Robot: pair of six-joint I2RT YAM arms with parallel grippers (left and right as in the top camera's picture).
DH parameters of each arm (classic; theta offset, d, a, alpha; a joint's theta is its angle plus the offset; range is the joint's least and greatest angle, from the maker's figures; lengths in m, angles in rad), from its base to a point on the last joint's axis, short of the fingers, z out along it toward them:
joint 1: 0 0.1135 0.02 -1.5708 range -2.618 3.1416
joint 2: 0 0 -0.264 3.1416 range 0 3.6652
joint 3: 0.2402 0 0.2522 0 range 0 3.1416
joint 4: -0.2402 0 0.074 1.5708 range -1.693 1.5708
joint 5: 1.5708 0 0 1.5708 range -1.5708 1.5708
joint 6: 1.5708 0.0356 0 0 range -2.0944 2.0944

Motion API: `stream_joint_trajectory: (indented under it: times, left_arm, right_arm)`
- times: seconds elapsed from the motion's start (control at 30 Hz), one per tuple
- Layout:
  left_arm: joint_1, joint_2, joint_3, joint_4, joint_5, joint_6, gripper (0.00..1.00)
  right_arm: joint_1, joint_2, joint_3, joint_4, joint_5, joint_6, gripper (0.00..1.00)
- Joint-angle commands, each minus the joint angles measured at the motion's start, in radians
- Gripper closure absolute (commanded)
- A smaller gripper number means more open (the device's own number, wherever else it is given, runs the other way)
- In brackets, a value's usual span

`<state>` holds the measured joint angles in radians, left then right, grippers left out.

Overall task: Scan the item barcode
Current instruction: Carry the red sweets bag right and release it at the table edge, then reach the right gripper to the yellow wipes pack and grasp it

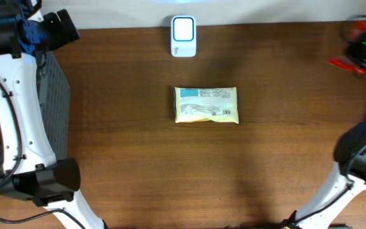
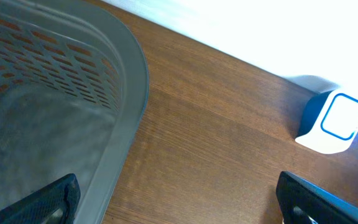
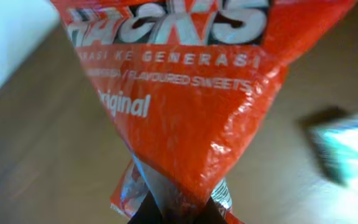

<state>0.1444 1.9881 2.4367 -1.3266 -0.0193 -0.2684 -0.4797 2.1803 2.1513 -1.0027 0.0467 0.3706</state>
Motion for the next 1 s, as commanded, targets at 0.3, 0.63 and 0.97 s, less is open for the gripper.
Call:
stream_joint_trajectory:
  times: [0.3,0.63,0.97]
  left_arm:
    - [0.005,0.007,0.012,0.002,-0.011,0.016,0.01]
    - [0.004,0.007,0.012,0.002,-0.011,0.016,0.01]
    - [0.005,0.007,0.012,0.002,-0.011,0.016,0.01]
  right_arm:
    - [-0.21,0.043,-0.195,0.077,0.017,-0.136,0.19]
    - [-0.101,-0.19,-0.094,-0.337,-0.701,-0.365,0.04]
    - [0.41,-0.177,-0.552,-0.074,-0.592,-0.455,0.01]
